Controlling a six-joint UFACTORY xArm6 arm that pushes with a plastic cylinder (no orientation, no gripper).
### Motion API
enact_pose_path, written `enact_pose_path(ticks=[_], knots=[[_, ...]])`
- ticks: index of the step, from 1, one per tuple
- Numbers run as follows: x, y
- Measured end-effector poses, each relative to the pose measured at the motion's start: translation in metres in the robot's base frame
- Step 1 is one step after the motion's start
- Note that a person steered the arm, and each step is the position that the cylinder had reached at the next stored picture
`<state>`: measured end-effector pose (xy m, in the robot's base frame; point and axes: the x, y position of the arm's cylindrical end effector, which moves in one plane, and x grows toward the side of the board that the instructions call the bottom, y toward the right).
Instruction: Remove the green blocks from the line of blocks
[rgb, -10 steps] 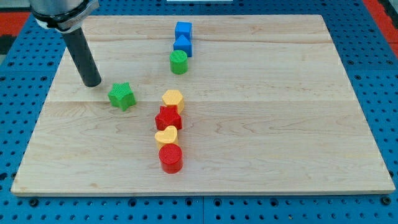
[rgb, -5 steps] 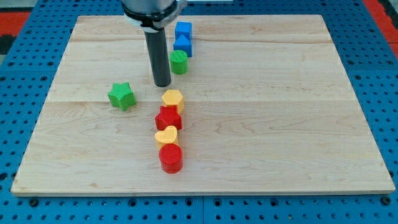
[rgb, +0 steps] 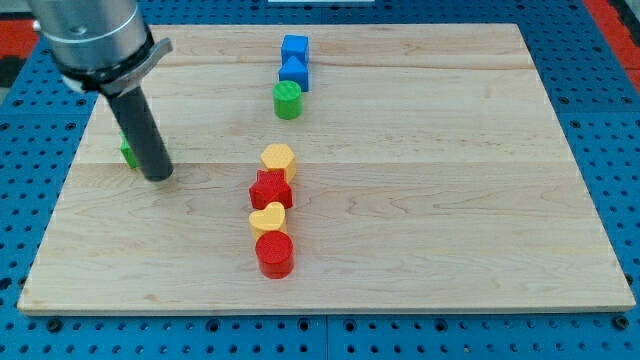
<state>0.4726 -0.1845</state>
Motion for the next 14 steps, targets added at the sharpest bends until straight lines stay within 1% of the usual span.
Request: enact_pose_path(ticks=[1,2,3,4,5,6,7,8,9,10,11,12,13,14], knots=[[0.02,-0.017],[0.008,-0.025],[0.007,0.008],[-0.02,0.012],[-0.057,0.012],[-0.082,0.001],[-0.074,-0.03],[-0.069,-0.031],[-0.102,-0.002],[-0.106,-0.008],[-0.078,0.05],[-0.085,0.135],[-0.112,0.206],[-0.128,0.166]])
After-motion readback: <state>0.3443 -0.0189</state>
